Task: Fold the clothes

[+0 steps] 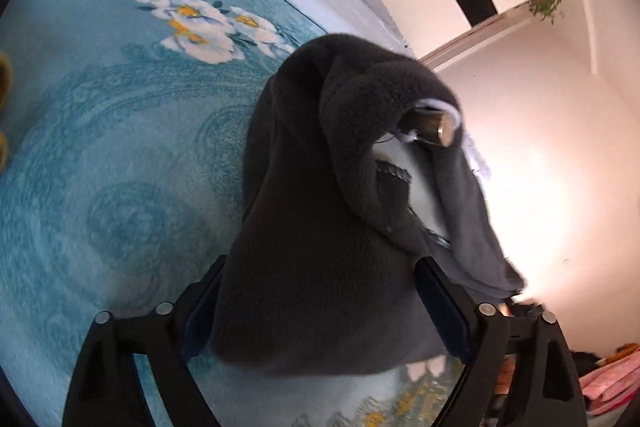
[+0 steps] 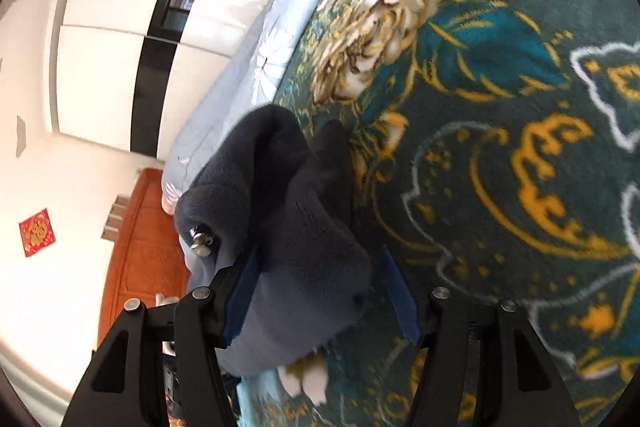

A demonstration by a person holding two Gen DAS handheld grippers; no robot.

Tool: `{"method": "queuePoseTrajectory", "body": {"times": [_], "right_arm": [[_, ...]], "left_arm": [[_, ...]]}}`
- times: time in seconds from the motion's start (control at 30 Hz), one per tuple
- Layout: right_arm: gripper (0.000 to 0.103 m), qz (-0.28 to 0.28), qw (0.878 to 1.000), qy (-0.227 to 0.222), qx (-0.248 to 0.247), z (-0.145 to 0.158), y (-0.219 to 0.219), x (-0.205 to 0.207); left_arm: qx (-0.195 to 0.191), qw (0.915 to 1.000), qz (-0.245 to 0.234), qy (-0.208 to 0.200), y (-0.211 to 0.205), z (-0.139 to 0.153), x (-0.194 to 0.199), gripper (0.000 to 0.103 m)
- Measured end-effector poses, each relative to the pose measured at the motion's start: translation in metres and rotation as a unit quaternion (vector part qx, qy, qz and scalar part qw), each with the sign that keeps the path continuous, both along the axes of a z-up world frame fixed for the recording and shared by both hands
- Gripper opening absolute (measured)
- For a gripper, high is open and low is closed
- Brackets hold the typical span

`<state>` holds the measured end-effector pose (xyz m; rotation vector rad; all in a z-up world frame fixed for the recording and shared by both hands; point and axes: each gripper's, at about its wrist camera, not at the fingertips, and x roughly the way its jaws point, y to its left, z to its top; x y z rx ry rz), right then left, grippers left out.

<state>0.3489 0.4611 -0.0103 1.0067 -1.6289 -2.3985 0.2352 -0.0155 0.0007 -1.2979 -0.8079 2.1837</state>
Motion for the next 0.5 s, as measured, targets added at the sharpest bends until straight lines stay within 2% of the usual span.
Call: {"method": "queuePoseTrajectory", "body": {"times": [0.1,0.17,0.23,0.33,0.4,0.5], "right_arm": [[0.062,-0.010,1.000,-0.007,0.007,0.000,-0.005,-0.015],[0.062,-0.012,1.000,-0.015,0.015,0.001,-0.011,-0.023],[0.059,-0.018,1.000,-0.017,0.016,0.004,-0.016,-0.023],[0.048,-0.023,1.000,-0.011,0.010,0.013,-0.018,-0.015],[0.036,-0.021,1.000,-0.007,0.017,0.024,-0.021,-0.009],[0.029,-0.012,1.000,0.008,0.022,0.048,-0.027,0.003]], "left_arm": [[-0.032,0.9995,0.003,0.006,0.010,0.000,-0.003,0.087],[-0.044,0.9990,0.012,0.002,0.011,-0.001,-0.003,0.079],[-0.028,0.9993,0.022,-0.009,0.004,-0.001,0.000,0.064],[-0.018,0.9992,0.031,-0.018,-0.002,0.003,0.007,0.049],[-0.020,0.9992,0.032,-0.012,-0.003,0.013,0.015,0.043],[-0.014,0.9997,0.020,0.006,-0.008,0.038,0.036,0.041]]}}
